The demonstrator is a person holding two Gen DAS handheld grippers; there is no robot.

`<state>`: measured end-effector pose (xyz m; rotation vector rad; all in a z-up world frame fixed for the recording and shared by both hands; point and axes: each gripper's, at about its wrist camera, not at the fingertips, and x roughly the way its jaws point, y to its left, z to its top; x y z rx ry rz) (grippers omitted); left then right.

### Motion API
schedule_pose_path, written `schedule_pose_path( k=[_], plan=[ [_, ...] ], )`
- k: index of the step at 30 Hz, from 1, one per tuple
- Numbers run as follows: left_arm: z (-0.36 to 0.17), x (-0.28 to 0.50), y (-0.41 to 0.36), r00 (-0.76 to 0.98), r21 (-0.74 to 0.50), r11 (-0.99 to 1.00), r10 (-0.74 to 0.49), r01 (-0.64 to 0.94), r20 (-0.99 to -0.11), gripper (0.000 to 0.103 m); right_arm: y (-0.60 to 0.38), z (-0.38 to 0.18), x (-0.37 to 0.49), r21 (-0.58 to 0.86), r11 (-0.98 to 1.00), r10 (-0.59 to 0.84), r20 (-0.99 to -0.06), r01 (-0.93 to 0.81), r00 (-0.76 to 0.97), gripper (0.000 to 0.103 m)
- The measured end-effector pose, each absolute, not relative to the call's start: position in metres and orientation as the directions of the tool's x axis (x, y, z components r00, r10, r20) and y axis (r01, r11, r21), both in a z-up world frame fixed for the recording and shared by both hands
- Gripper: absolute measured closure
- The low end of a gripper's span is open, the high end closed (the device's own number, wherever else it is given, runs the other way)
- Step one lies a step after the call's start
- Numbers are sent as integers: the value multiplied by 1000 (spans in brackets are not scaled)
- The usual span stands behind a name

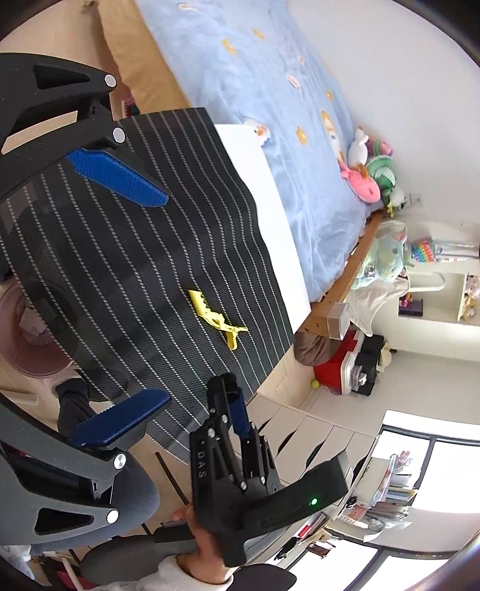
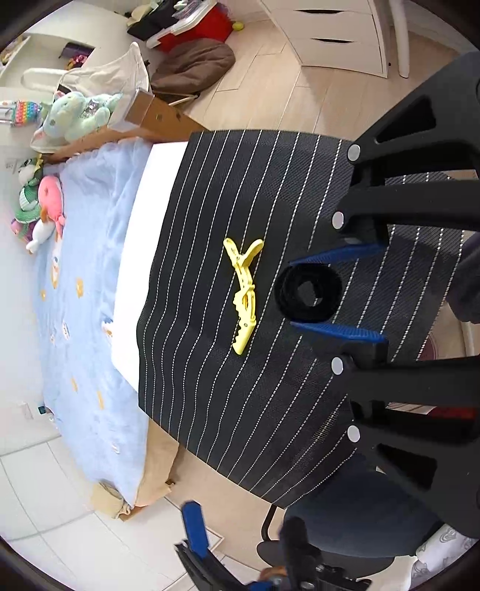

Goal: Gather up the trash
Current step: 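Grasp the black round cap with the right gripper and lift, then grasp the yellow hair clip with the left gripper while the right gripper holds the cap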

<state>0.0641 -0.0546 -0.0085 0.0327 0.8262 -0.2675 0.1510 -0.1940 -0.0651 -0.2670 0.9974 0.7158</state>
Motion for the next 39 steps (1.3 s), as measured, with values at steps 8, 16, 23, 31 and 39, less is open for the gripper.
schedule_pose_path(
  k=[8, 16, 23, 31, 39],
  plan=[
    [-4, 105, -70, 625, -50, 947, -248, 316, -740, 8, -214, -61, 150, 122, 767, 426, -830, -630, 359, 73],
    [-17, 151, -84, 567, -23, 927, -248, 374, -785, 8, -230, -63, 149, 131, 782, 422, -830, -609, 364, 73],
    [-41, 181, -97, 488, -34, 908, -255, 417, -835, 8, -238, -65, 146, 140, 789, 422, -832, -599, 361, 73],
    [-73, 199, -114, 392, -43, 883, -250, 467, -885, 10, -243, -72, 147, 150, 794, 420, -836, -590, 353, 73],
    [-92, 206, -124, 324, -61, 872, -245, 486, -914, 54, -248, -75, 149, 159, 796, 423, -836, -584, 350, 73]
  ],
)
